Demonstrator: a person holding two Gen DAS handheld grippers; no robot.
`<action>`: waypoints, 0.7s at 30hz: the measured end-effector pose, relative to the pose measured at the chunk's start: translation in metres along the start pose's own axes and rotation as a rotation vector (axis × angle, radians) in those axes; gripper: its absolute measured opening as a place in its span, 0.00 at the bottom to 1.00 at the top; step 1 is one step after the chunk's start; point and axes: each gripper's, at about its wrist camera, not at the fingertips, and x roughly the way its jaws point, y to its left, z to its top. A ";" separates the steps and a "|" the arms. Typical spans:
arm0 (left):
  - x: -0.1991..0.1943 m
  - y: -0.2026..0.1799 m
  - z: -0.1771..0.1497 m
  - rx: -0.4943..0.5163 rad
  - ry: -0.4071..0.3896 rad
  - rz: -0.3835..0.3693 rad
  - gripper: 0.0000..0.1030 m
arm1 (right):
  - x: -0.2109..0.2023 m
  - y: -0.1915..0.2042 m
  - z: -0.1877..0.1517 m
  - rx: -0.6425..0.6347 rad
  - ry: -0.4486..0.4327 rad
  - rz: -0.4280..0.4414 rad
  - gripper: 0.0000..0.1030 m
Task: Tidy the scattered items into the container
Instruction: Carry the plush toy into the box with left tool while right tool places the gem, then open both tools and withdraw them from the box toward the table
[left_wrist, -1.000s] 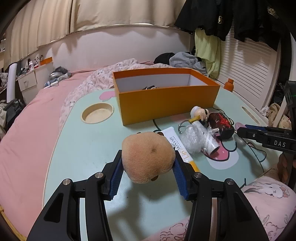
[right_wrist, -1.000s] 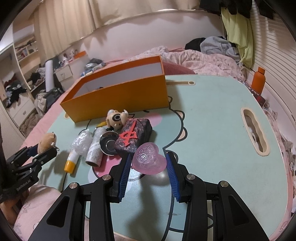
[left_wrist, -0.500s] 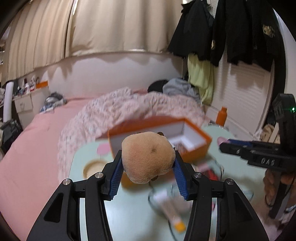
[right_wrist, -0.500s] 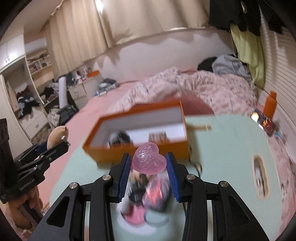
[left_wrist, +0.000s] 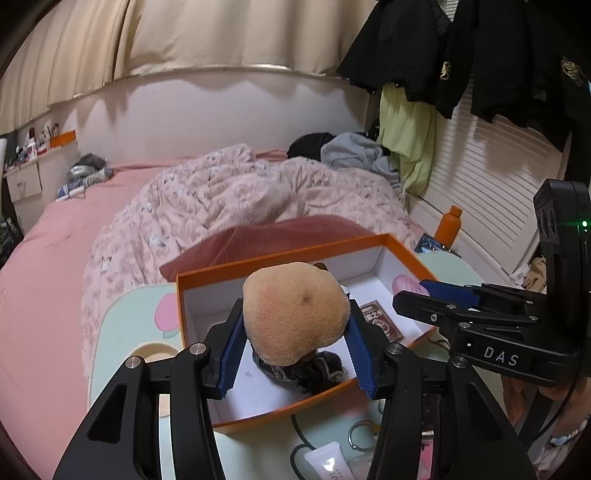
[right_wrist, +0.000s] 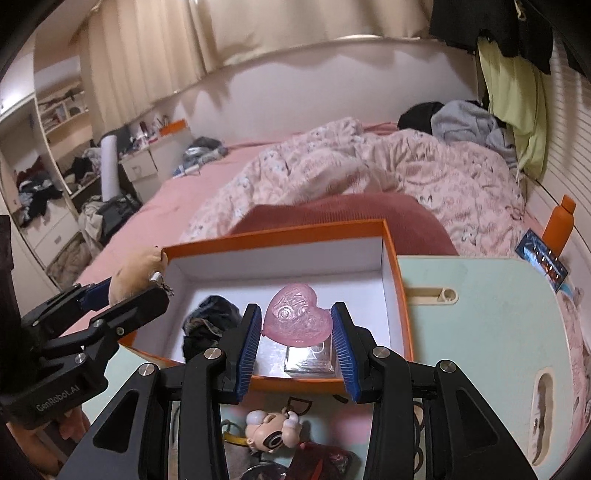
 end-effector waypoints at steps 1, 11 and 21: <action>0.002 0.000 -0.001 0.001 0.004 0.003 0.50 | 0.002 -0.001 -0.001 0.001 0.004 -0.004 0.37; 0.007 0.004 -0.005 -0.039 0.016 0.002 0.54 | 0.010 -0.004 -0.002 0.018 0.006 -0.019 0.38; -0.014 0.012 -0.005 -0.087 -0.022 -0.012 0.76 | -0.017 -0.001 -0.011 0.017 -0.019 0.015 0.47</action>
